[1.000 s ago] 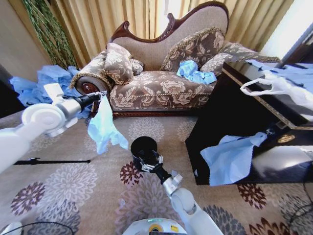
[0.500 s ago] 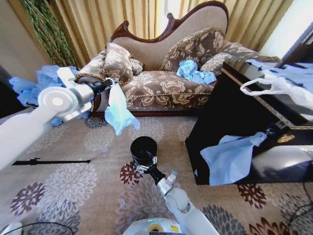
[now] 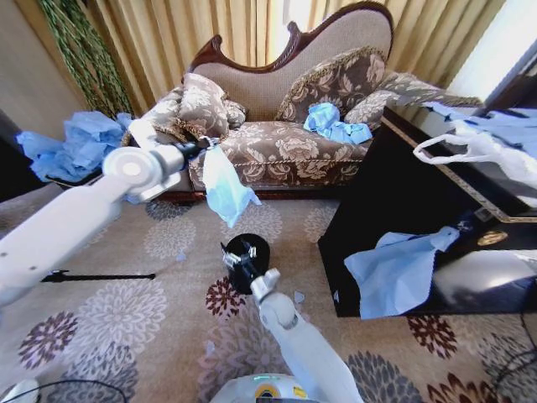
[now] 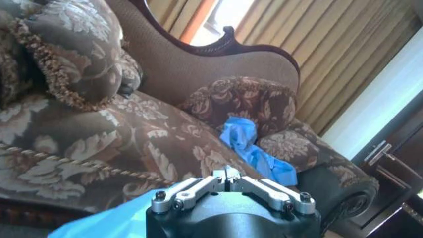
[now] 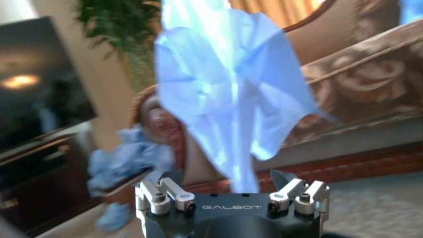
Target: Place a garbage bag over the trash bin.
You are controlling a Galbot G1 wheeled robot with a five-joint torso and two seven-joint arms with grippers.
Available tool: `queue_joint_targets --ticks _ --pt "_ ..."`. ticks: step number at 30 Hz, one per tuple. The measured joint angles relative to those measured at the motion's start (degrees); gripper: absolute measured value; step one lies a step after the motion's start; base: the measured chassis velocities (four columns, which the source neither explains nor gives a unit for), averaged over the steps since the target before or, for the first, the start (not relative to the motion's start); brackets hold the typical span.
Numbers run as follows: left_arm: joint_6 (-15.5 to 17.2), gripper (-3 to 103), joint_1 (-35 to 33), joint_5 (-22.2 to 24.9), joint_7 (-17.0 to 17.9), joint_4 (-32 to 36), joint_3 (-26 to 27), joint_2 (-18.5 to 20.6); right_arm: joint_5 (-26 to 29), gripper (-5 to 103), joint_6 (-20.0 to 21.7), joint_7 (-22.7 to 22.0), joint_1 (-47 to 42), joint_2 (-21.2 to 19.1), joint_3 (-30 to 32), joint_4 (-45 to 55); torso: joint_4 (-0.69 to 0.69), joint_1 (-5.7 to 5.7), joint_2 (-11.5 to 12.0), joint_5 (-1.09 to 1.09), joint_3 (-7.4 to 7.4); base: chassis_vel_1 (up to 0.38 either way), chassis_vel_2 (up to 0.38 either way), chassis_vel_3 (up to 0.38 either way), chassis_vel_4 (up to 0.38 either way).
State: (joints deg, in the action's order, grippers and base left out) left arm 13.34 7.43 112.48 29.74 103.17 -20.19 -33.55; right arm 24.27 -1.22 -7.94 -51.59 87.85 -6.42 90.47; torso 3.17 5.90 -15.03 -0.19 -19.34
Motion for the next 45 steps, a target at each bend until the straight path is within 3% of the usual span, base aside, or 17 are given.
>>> queue_joint_targets --ticks 9,16,19,21,25,27,30,33,39,45 --pt "-0.12 0 4.87 3.19 1.27 -1.61 -2.39 -2.97 1.91 89 0.18 -2.87 1.93 1.39 1.44 -0.86 -0.01 -0.02 0.00 0.00 0.01 0.000 0.000 0.000 0.000" --pt "-0.27 0 5.99 4.37 1.94 -0.99 -3.08 -2.91 1.94 89 -1.12 -6.37 6.70 3.43 2.89 -3.50 -0.01 -0.02 0.00 0.00 0.01 0.000 0.000 0.000 0.000" --pt "-0.46 0 6.05 4.86 2.41 -0.63 -3.12 -2.75 3.25 79 -1.15 -7.30 8.27 3.12 3.73 -2.39 -0.01 -0.02 0.00 -0.01 0.01 0.000 0.000 0.000 0.000" --pt "-0.51 0 6.06 4.91 2.49 -0.58 -3.13 -2.82 3.46 79 -1.15 -7.31 8.35 3.03 3.88 -2.17 -0.01 -0.02 0.00 0.00 0.01 0.000 0.000 0.000 0.000" --pt "-0.63 0 6.48 5.25 2.81 -0.61 -3.20 -3.45 3.79 57 -2.54 -6.78 8.23 2.95 4.80 -1.99 0.01 -0.01 0.00 0.00 0.01 0.000 0.000 0.000 0.000" --pt "-0.64 0 6.62 5.39 2.85 -0.61 -3.24 -3.43 4.09 57 -2.63 -6.56 8.13 2.88 4.83 -1.66 0.01 -0.02 0.00 0.00 0.01 0.000 0.000 0.000 0.000" --pt "-0.65 0 7.16 5.99 3.04 -0.46 -3.36 -3.13 4.84 41 -2.87 -5.76 8.26 2.72 5.09 -1.08 -0.01 -0.02 0.00 0.00 0.01 0.000 0.000 0.000 0.000" --pt "-0.65 0 7.43 6.34 3.12 -0.32 -3.48 -2.91 4.85 35 -3.31 -5.58 8.59 2.92 5.46 -1.35 -0.01 -0.02 0.00 -0.01 0.01 0.000 0.000 0.000 0.000" --pt "-0.65 0 7.47 7.06 3.23 0.58 -3.55 -2.60 5.04 9 -3.99 -5.76 9.48 3.10 7.25 -1.69 -0.02 -0.02 -0.01 0.00 0.01 0.000 0.000 0.000 0.000" --pt "-0.67 0 7.29 7.06 3.24 0.34 -3.40 -3.51 5.02 1 -3.88 -6.11 8.47 2.56 8.45 -0.45 0.02 -0.01 -0.01 0.00 0.01 0.000 0.000 0.000 0.000"
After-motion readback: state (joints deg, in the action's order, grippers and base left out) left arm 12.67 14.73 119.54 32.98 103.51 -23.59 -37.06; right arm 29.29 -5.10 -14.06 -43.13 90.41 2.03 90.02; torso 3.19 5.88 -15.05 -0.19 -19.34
